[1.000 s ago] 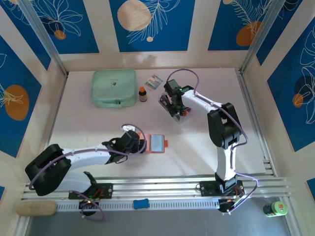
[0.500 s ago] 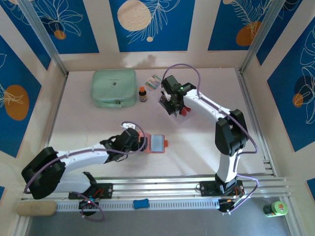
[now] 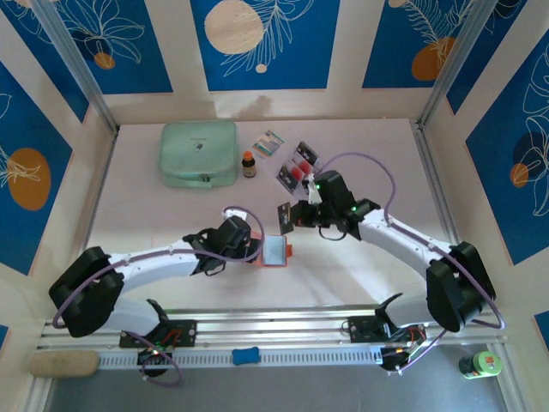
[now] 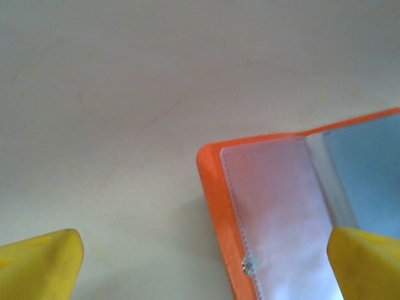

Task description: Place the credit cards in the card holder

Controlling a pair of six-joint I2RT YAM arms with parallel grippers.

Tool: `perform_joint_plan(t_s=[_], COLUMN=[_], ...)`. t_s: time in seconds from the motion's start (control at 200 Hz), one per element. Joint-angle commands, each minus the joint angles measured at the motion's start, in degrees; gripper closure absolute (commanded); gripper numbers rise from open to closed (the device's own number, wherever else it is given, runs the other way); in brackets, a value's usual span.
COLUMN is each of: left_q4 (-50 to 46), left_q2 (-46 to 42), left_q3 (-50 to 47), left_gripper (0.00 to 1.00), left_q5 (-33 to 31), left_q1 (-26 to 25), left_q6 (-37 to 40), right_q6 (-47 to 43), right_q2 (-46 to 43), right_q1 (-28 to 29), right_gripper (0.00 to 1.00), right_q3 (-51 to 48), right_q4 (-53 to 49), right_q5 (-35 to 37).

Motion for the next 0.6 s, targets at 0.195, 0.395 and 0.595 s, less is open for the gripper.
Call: perform_joint_plan(t_s=[0.195,0.395,0.595], left_q4=[-4.0,-4.2,-4.3], left_q2=[-0.2,-0.2,0.3], left_q3=[-1.4,-2.6,-3.2], left_gripper=[0.0,0.0,0.0], left_q5=[-3.3,-3.6,-3.7], left_q1=[0.4,0.4,0.4], left_q6=[-1.3,-3.2,-4.2], right_q6=[14.5,16.4,16.9], right_q2=[1.4,4.8,6.9], right_q1=[6.4,9.0,10.3], right_gripper=[1.0,1.0,1.0], right_q3=[-12.8,-15.8,-16.6], right_q4=[27.2,33.8,36.7], right_q5=[-1.2,2.3,4.7])
